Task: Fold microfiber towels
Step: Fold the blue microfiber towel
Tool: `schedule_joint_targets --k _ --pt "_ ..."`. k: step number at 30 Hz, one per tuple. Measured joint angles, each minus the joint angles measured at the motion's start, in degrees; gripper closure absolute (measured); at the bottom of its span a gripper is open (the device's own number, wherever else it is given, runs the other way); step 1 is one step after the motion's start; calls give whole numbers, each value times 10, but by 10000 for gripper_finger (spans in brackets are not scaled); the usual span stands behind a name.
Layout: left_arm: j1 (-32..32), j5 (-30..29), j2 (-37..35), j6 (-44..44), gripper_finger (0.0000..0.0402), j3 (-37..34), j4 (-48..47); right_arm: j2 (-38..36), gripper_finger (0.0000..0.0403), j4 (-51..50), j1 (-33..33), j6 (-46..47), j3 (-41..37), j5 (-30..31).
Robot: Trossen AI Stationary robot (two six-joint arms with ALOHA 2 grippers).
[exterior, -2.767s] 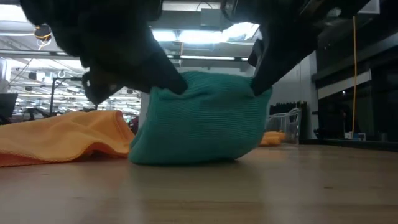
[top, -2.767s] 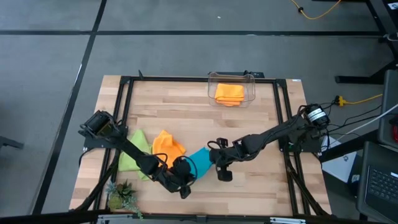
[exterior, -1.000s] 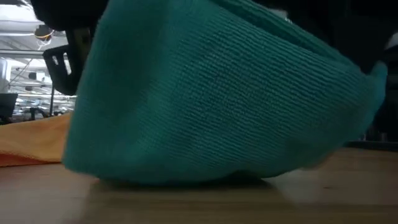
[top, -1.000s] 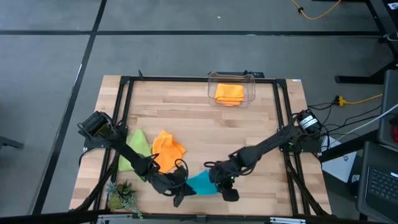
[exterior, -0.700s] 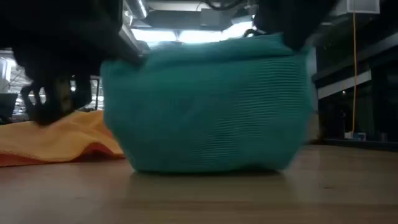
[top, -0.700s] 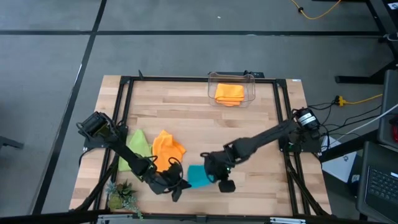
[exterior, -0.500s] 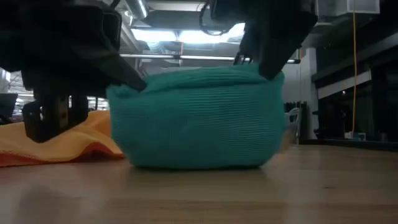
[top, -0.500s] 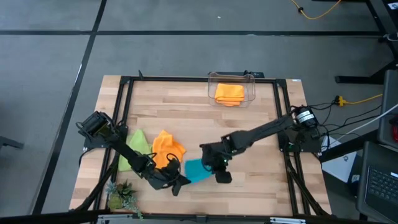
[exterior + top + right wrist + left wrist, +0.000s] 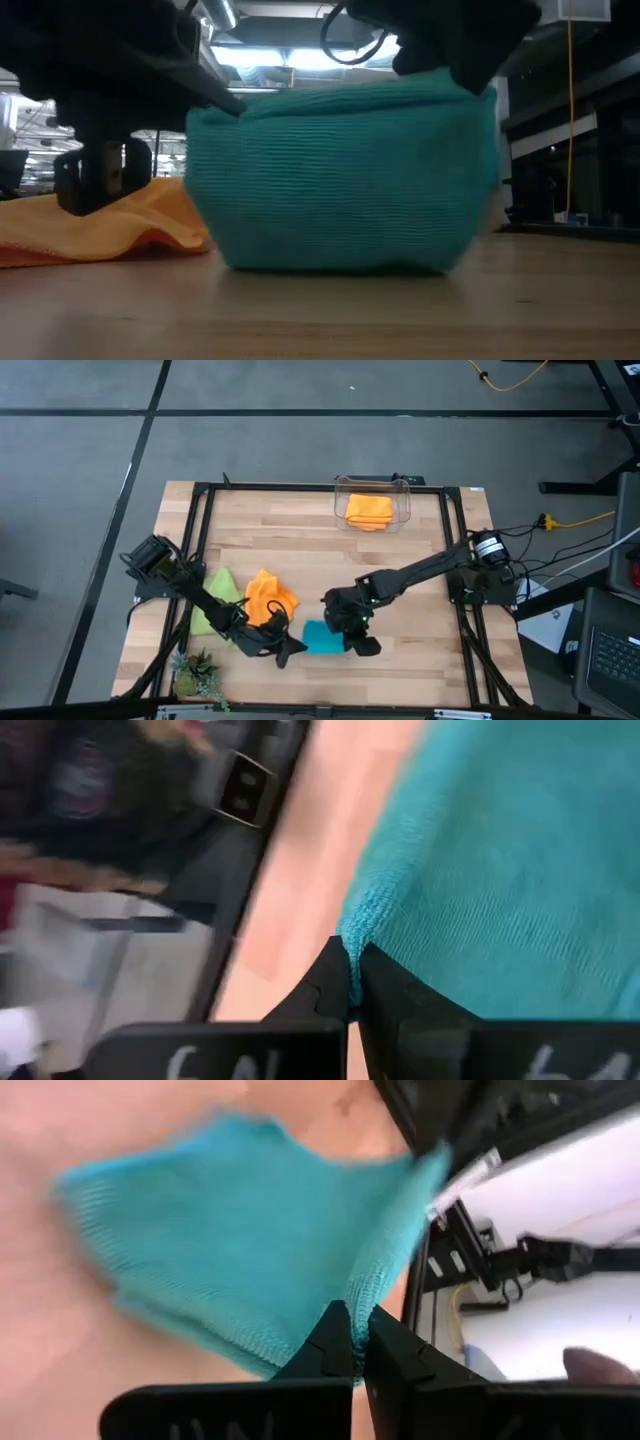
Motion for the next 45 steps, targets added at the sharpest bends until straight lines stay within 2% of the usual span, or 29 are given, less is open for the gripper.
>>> schedule_joint_targets --k 3,8,14,19,23,28,34,45 --pt "9 -3 -9 -34 401 -26 6 4 396 16 -13 -10 1 -47" --pt "32 33 -24 -87 401 -61 11 15 396 15 -31 -20 1 -41" --pt "90 142 -23 -78 401 -60 26 54 396 22 -33 -25 0 -58" --pt "142 234 -23 -76 401 -60 28 76 396 74 -31 -27 -1 -93" --pt "178 280 -23 -48 401 -61 50 82 396 108 -29 -33 -1 -109" --pt "194 316 -22 -18 401 -61 83 82 396 107 -28 -16 -1 -95" --pt "182 332 -34 -14 401 -61 92 76 396 87 -10 8 -1 5" --pt "137 332 -70 -14 401 -59 55 11 396 56 53 65 0 264"
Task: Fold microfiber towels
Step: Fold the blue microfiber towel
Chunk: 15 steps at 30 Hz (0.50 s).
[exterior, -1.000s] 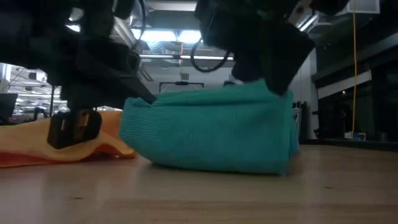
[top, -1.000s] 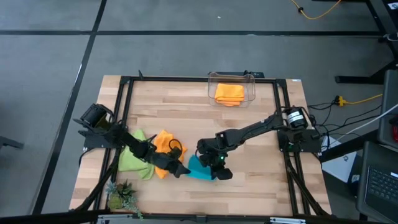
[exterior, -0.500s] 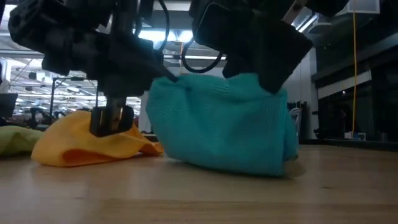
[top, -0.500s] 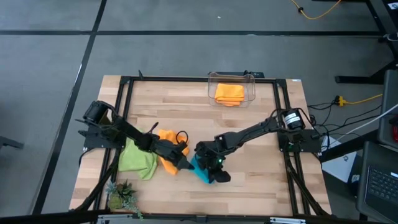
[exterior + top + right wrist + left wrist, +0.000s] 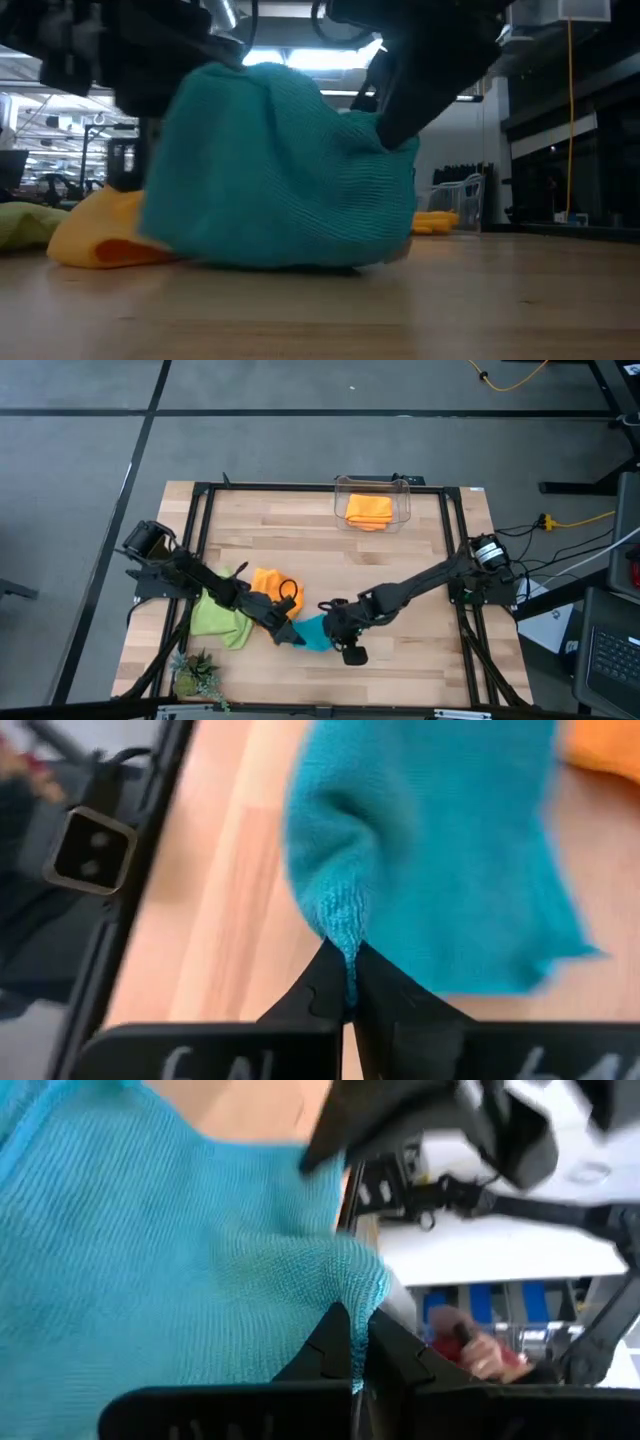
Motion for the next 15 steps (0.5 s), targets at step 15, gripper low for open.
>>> schedule_joint_targets --k 15 --pt "-79 -27 0 14 320 0 -23 0 305 -56 10 78 0 34"
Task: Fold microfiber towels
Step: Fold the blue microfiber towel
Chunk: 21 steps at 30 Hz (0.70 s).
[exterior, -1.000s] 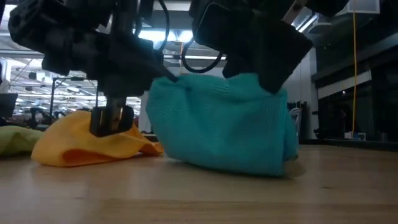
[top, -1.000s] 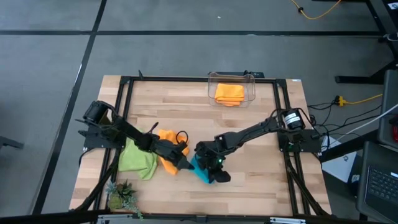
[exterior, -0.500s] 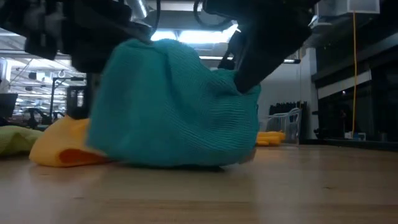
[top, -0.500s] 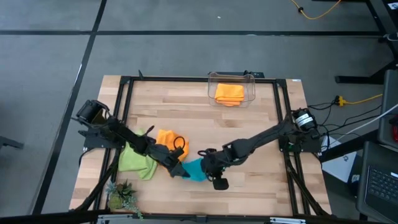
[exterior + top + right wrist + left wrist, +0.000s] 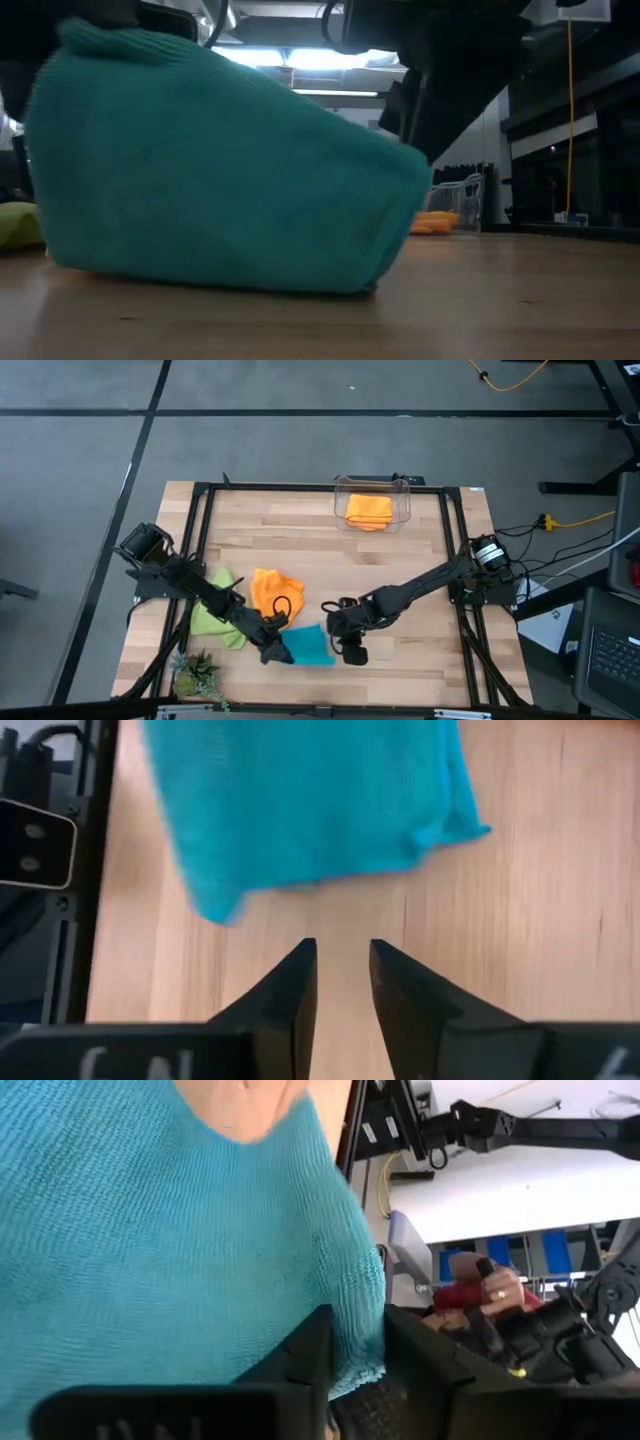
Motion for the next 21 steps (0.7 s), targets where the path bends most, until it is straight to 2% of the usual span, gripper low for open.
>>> schedule_joint_targets --k 11,19,21 --pt "-34 6 0 13 252 0 4 0 302 -6 0 -6 0 1" --pt "-39 24 0 17 250 0 4 0 302 18 0 -18 0 2" --pt "-39 24 0 47 250 0 4 0 302 18 2 -16 0 17"
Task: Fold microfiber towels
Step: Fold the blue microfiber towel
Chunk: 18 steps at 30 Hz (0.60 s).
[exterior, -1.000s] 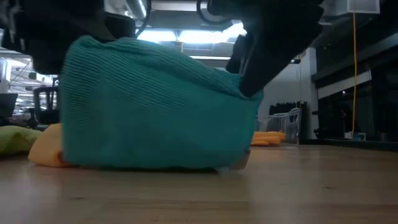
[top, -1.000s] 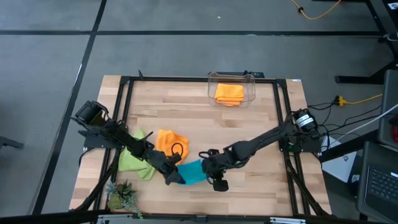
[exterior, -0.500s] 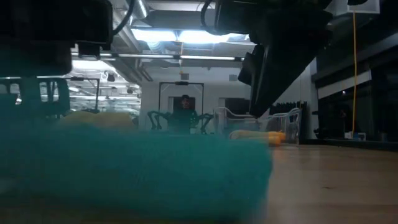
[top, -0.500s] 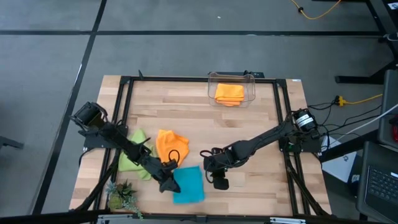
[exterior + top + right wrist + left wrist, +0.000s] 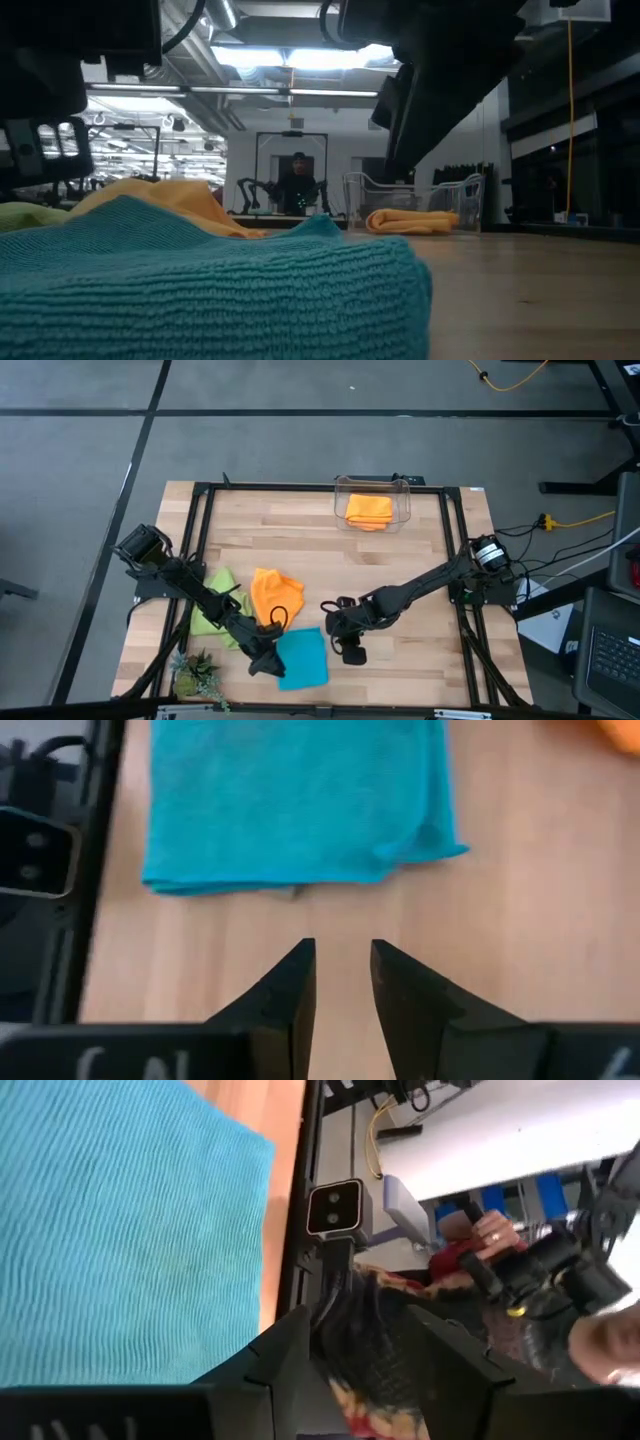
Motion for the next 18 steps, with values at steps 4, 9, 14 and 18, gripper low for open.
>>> schedule_joint_targets --k 4,9,14,18 --pt "0 9 0 65 250 0 -2 0 302 -10 15 10 0 61" --pt "-15 18 0 174 250 0 -42 0 302 -17 40 -27 0 133" --pt "-33 7 0 328 250 0 -70 0 302 3 55 -10 0 141" --pt "-41 -27 0 386 250 0 -65 0 302 23 62 26 0 141"
